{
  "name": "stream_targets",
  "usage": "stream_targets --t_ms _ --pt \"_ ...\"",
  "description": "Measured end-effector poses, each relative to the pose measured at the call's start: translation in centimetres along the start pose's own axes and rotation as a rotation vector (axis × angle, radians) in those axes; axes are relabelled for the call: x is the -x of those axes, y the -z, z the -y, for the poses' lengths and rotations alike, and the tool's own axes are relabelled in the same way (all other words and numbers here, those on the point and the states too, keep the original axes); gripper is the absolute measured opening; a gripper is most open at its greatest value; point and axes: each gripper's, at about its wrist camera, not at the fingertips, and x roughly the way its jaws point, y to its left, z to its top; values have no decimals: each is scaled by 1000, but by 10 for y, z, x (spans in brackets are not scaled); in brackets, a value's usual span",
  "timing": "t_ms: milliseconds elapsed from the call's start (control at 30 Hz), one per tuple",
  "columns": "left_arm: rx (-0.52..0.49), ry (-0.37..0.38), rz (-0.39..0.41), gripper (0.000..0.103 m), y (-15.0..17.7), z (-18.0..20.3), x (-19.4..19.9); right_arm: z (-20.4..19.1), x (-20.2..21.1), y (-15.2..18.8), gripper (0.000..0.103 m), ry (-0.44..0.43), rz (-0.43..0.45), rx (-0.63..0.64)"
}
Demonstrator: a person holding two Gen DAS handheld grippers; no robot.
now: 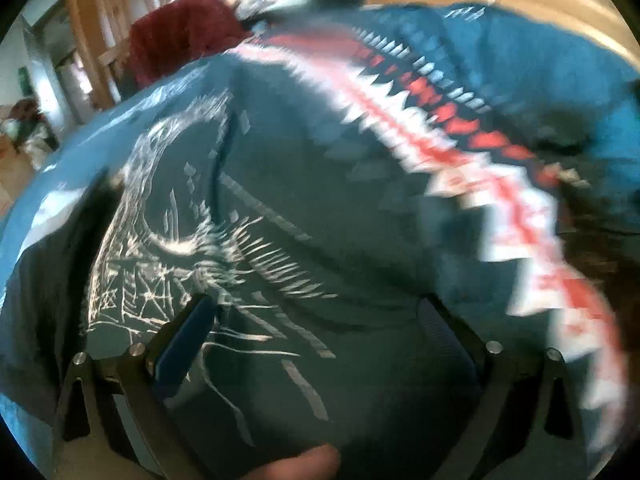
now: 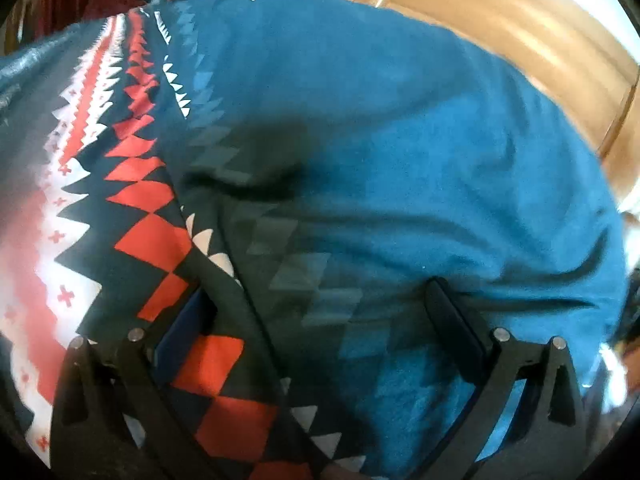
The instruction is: Fold large clothes
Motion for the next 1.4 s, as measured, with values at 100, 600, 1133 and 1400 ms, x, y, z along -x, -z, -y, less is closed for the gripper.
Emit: stream_targets --t_ms 100,600,1133,1400 --pt "-74 6 92 103 9 18 6 -4 9 4 103 29 -17 -35" --pt "48 -1 -50 103 -12 9 -31 -35 31 30 103 147 -55 -85" --pt "120 103 -63 103 -2 -3 -29 -78 39 32 103 159 -9 -97" --pt "120 103 -63 103 -2 -3 -29 -83 40 31 103 158 -9 -100"
